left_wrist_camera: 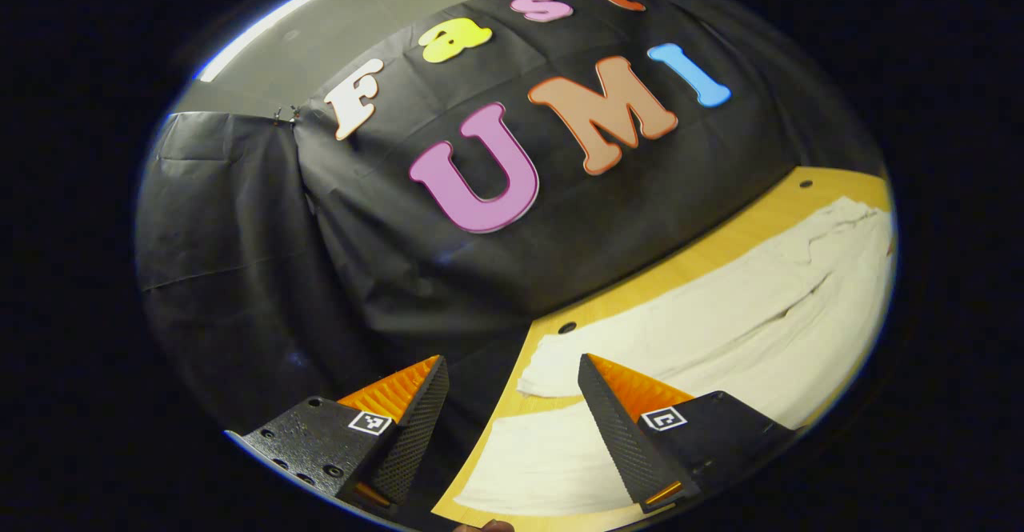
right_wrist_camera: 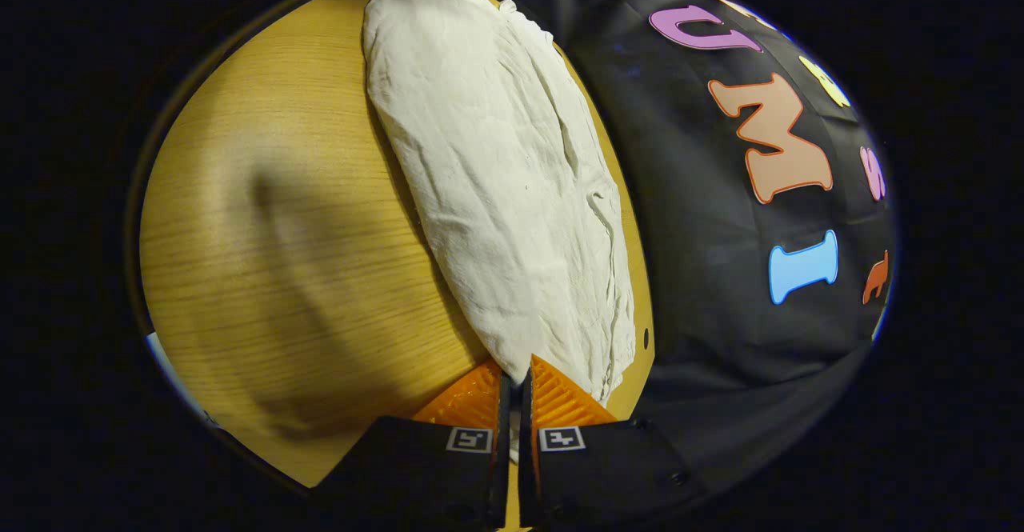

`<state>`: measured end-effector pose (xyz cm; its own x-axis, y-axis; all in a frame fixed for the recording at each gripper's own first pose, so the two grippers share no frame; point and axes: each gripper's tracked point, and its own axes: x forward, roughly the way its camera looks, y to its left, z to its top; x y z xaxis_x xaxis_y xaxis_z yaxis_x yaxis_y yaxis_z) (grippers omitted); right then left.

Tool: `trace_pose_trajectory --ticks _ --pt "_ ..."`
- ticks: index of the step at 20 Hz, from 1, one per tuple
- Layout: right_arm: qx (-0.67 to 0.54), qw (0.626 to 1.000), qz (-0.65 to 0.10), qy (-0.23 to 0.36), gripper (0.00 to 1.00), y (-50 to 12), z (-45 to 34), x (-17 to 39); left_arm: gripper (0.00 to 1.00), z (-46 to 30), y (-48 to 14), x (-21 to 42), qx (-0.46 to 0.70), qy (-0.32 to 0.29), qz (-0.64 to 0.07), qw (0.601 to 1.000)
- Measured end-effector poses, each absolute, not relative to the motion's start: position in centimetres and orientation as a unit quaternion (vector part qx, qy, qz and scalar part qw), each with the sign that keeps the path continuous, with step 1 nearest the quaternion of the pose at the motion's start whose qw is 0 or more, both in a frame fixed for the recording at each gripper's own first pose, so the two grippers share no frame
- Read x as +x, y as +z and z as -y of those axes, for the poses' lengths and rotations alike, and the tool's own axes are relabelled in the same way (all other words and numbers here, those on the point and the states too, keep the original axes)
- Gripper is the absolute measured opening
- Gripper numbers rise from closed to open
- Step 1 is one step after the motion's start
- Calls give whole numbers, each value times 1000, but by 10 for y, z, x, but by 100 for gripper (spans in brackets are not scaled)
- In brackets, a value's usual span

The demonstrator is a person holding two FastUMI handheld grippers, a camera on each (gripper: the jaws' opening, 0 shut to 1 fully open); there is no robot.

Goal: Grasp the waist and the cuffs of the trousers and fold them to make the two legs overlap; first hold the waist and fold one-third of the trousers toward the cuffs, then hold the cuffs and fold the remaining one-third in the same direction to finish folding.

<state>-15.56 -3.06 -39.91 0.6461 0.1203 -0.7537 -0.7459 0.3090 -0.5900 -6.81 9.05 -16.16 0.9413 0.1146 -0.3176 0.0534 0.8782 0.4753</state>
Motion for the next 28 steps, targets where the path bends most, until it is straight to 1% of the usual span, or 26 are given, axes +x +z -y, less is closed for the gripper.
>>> trace_pose_trajectory --ticks 4,7,8,9,14,19,22,23,24,26,27,28 --pt "-504 753 -311 287 7 -398 31 -156 97 -103 -222 -102 308 -26 -236 921" --pt "-507 752 -311 286 7 -399 31 -156 97 -114 -251 -114 341 -59 -269 899" --pt "-507 752 -311 285 10 -399 31 -156 96 -118 -260 -120 351 -66 -279 891" --pt "-507 752 -311 284 7 -399 31 -156 97 -122 -266 -131 361 -74 -285 885" --pt "-516 748 -305 285 7 -398 30 -156 97 -142 -293 -154 407 -111 -318 849" --pt "-520 747 -302 283 7 -399 30 -156 97 -148 -319 -178 445 -172 -354 804" --pt "-522 747 -301 281 7 -398 30 -156 98 -154 -331 -186 455 -188 -376 785" --pt "-523 747 -301 280 4 -399 31 -156 97 -158 -337 -189 459 -191 -383 778" --pt "-524 746 -301 280 7 -398 31 -156 97 -159 -345 -190 462 -197 -391 772" --pt "-525 746 -300 279 7 -398 31 -156 98 -160 -356 -194 470 -214 -400 758" --pt "-526 745 -299 279 7 -399 31 -156 98 -160 -355 -190 481 -222 -391 752" --pt "-527 745 -299 279 10 -398 31 -157 97 -158 -356 -187 491 -231 -388 744"
